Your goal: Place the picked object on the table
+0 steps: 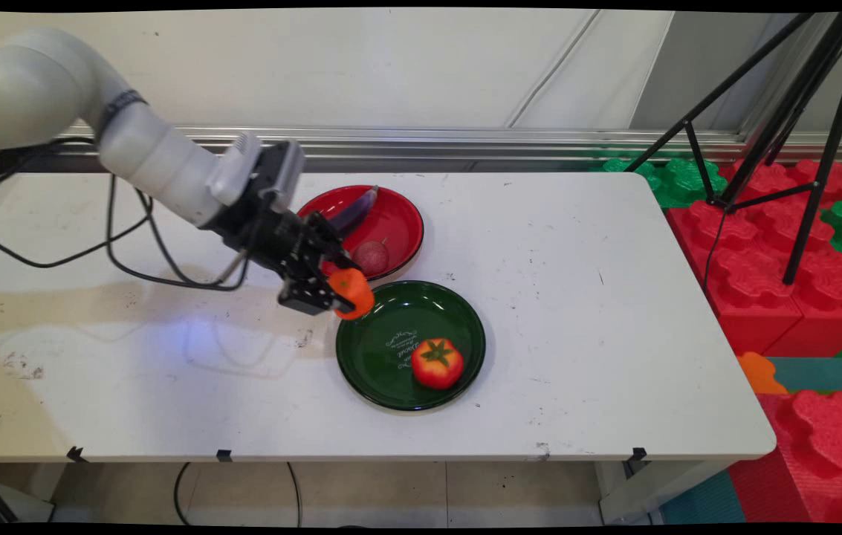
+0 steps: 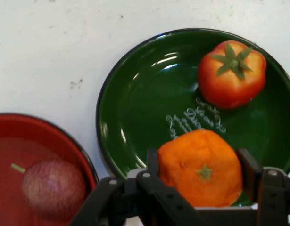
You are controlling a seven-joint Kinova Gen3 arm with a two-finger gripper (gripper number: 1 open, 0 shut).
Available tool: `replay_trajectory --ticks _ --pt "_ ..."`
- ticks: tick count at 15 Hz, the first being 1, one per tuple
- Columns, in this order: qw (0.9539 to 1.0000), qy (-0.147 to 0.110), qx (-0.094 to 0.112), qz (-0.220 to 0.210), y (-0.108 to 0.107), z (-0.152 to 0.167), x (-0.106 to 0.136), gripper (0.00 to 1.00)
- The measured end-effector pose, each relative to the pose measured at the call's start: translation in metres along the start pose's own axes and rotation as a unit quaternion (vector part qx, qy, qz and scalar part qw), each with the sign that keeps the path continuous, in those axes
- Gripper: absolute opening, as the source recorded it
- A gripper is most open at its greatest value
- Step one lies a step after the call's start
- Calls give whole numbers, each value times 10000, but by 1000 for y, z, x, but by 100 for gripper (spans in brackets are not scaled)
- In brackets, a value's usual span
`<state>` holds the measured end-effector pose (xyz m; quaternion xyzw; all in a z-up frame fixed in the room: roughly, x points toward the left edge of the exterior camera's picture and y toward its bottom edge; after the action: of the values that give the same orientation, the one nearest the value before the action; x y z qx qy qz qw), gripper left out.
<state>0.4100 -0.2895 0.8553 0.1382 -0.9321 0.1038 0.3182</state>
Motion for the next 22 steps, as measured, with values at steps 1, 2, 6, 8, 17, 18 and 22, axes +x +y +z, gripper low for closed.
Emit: replay_trajectory --ticks 1,2,6,8,17,18,22 --pt "10000 3 9 -15 0 -5 -2 0" --pt "10000 6 23 -38 0 -12 -6 0" --pt "10000 -24 30 -82 2 -41 -22 0" --pt "9999 -62 24 -87 3 -52 -30 0" --pt "9984 -538 -48 -183 8 -82 -88 0" --pt "9981 -573 -57 -196 8 -82 -91 0" --pt "9969 -734 -85 -276 7 -74 -108 0"
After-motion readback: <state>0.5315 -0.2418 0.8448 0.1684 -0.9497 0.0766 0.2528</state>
